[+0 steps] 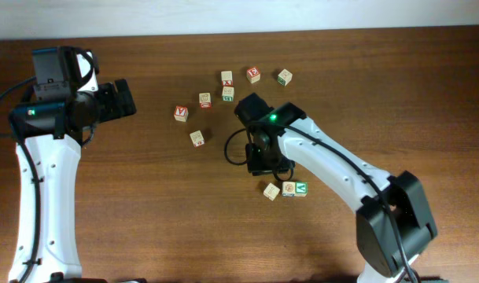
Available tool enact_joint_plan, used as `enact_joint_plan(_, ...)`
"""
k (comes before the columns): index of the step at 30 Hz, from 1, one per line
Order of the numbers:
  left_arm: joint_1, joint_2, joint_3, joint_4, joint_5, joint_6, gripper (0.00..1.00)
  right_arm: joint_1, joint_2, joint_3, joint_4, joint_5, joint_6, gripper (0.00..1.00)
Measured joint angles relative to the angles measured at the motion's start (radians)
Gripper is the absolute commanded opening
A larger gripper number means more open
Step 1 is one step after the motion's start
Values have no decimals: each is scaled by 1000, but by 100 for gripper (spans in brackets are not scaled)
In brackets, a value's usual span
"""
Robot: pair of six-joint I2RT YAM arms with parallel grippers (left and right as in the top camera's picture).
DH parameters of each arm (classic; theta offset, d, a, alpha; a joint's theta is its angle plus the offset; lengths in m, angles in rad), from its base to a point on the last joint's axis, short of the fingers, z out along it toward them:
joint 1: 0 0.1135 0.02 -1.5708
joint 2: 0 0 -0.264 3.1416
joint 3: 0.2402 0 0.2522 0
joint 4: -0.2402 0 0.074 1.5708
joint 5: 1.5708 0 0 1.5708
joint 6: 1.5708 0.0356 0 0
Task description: Rotate 3 blocks
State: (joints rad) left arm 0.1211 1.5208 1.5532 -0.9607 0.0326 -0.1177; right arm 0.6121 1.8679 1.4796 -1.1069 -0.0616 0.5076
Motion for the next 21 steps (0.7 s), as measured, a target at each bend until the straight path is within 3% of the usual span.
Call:
enact_joint_plan(2,0,0,0,0,0,0,99,24,-1,-7,8,-16,-39,13)
enact_joint_plan(8,0,0,0,0,0,0,99,151,16,-134,84,-31,-97,10)
enact_joint_plan(21,0,0,0,0,0,0,99,116,64,-177,105,45,-108,9)
